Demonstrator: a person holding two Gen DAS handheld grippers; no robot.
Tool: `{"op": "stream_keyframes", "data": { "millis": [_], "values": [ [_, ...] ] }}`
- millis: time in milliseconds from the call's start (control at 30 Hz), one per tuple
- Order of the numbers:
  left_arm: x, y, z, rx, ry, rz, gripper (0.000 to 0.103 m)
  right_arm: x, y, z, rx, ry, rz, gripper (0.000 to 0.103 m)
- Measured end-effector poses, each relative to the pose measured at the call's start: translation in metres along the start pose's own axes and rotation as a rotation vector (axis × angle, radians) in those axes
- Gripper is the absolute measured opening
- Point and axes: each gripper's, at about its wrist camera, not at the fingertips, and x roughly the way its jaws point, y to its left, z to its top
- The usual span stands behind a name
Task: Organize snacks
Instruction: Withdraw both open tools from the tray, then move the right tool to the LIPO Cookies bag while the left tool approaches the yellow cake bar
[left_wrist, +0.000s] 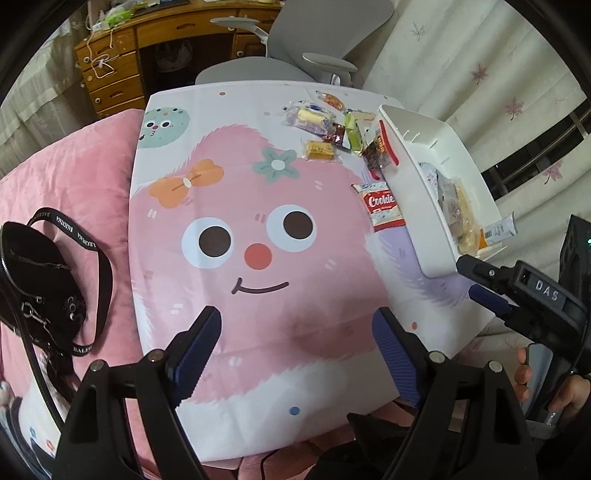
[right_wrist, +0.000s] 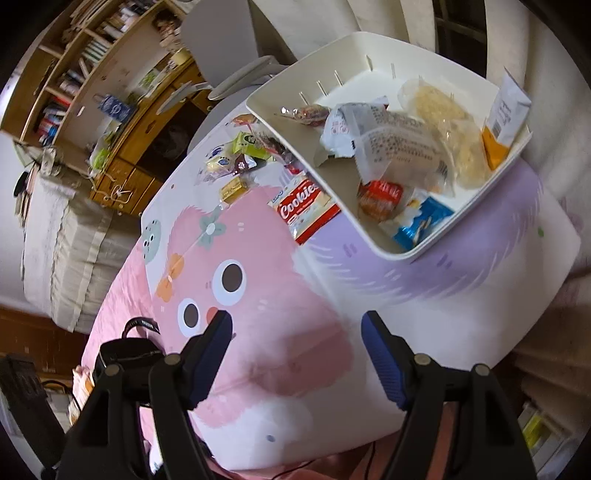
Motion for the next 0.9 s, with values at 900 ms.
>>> {"op": "stream_keyframes", "data": {
  "millis": [900],
  "values": [
    [0.113,0.029,0.157,0.007,0.130,-0.047,0.083,0.123,0.036,0.042,0.397,-0.137,-0.210,0.073]
  ]
}}
